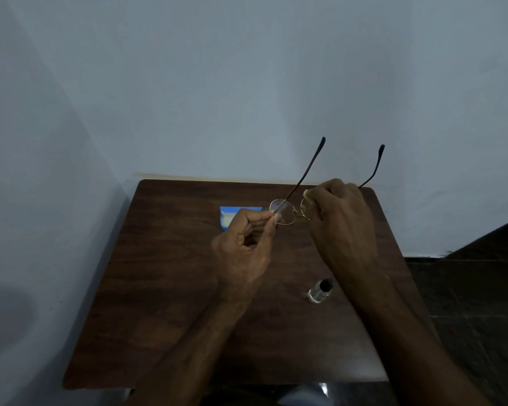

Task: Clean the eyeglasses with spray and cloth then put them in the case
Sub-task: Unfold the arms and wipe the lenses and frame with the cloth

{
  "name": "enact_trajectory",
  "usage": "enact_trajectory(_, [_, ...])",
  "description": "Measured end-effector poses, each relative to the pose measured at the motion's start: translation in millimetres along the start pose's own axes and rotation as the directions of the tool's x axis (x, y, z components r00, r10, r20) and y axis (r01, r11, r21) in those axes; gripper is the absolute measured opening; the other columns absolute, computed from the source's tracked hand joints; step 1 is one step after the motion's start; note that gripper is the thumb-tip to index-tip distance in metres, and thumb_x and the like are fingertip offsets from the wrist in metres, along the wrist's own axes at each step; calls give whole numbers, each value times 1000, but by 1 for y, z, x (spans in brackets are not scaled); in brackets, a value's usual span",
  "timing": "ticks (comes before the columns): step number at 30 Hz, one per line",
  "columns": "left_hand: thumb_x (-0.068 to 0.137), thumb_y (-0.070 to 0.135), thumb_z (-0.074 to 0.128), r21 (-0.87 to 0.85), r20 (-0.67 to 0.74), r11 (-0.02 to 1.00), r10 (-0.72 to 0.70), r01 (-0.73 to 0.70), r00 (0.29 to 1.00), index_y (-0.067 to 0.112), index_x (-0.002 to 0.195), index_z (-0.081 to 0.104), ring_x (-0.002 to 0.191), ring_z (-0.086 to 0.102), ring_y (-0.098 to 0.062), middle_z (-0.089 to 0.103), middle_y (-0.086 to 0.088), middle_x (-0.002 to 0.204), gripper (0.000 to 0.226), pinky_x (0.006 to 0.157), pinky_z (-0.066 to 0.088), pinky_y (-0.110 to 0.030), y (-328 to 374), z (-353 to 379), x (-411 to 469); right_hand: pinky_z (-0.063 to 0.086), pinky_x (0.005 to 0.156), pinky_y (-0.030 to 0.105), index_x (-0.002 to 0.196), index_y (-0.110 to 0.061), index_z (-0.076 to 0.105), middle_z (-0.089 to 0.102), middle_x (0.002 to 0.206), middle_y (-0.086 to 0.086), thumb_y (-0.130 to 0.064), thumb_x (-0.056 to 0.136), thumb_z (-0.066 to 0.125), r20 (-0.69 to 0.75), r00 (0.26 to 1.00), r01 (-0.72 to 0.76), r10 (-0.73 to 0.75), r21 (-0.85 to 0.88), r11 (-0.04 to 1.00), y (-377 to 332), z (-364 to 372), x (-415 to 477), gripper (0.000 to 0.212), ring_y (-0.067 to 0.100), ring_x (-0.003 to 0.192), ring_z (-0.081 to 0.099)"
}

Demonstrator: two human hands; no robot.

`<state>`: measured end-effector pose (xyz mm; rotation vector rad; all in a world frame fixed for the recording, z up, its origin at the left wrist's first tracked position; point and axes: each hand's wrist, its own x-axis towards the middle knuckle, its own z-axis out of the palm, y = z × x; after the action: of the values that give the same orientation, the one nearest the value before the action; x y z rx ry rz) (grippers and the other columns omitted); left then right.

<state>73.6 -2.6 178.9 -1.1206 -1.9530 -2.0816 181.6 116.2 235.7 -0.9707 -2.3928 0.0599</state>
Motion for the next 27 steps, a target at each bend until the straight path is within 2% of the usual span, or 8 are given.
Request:
enact_trajectory(3, [90,8,84,-20,25,1000,1,-1,1000,1,104,78,86,80,-9,82,-2,96,16,76,67,-37,-4,1,1,39,68,29,101,-11,75,67,101,4,-3,84,77,-23,996,92,-90,59,994,-15,-4,-1,19,25,91,56])
enact_trajectory(5, [91,8,83,-29,49,1000,8,-6,999,1,105,78,85,80,-11,82,-3,96,16,75,67,-41,-5,2,3,46,69,34,102,-11,74,68,103,3,-3,85,76,-47,987,160,-155,126,979,-23,-6,-3,19,25,93,57])
enact_trajectory(10, [91,10,82,-36,30,999,16,-15,999,2,102,78,82,80,-15,81,-4,95,14,72,66,-45,-8,3,1,54,80,42,104,-12,77,73,111,-2,2,85,70,-81,957,288,-277,326,900,-25,-5,-2,25,26,100,65])
enact_trajectory(13, [91,6,83,-15,35,999,31,-30,999,1,101,78,82,80,-11,82,-2,93,12,71,66,-42,-6,2,-1,54,76,41,102,-14,77,73,106,-1,6,83,76,-41,975,219,-217,287,933,-17,-7,3,28,25,97,63])
enact_trajectory(16, [91,8,83,-18,16,1000,22,-22,1000,1,102,78,85,80,-9,82,-2,95,14,73,67,-39,-5,2,0,50,73,37,100,-12,77,71,102,3,-1,87,76,-19,986,169,-168,179,969,-15,-5,4,17,25,92,58])
enact_trajectory(19, [92,12,81,-18,5,1000,6,-6,1000,0,104,78,87,80,-11,82,-4,97,17,77,67,-38,-5,3,3,45,77,29,101,-13,77,69,104,1,-5,88,76,-58,986,166,-157,205,965,-20,-2,-6,15,23,95,59])
enact_trajectory(22, [92,10,81,-7,-14,1000,-20,20,1000,0,104,78,88,80,-13,82,-5,98,16,79,67,-38,-6,4,2,52,77,35,100,-12,78,70,108,1,-4,87,75,-84,985,169,-152,262,950,-25,1,-19,16,24,94,60])
enact_trajectory(27, [93,8,80,-9,-4,997,-71,71,997,2,108,78,93,80,-15,82,-4,101,17,81,67,-41,-11,6,-3,53,79,32,100,-13,79,74,107,0,-7,83,72,-98,986,162,-137,318,934,-24,1,-32,19,21,93,63])
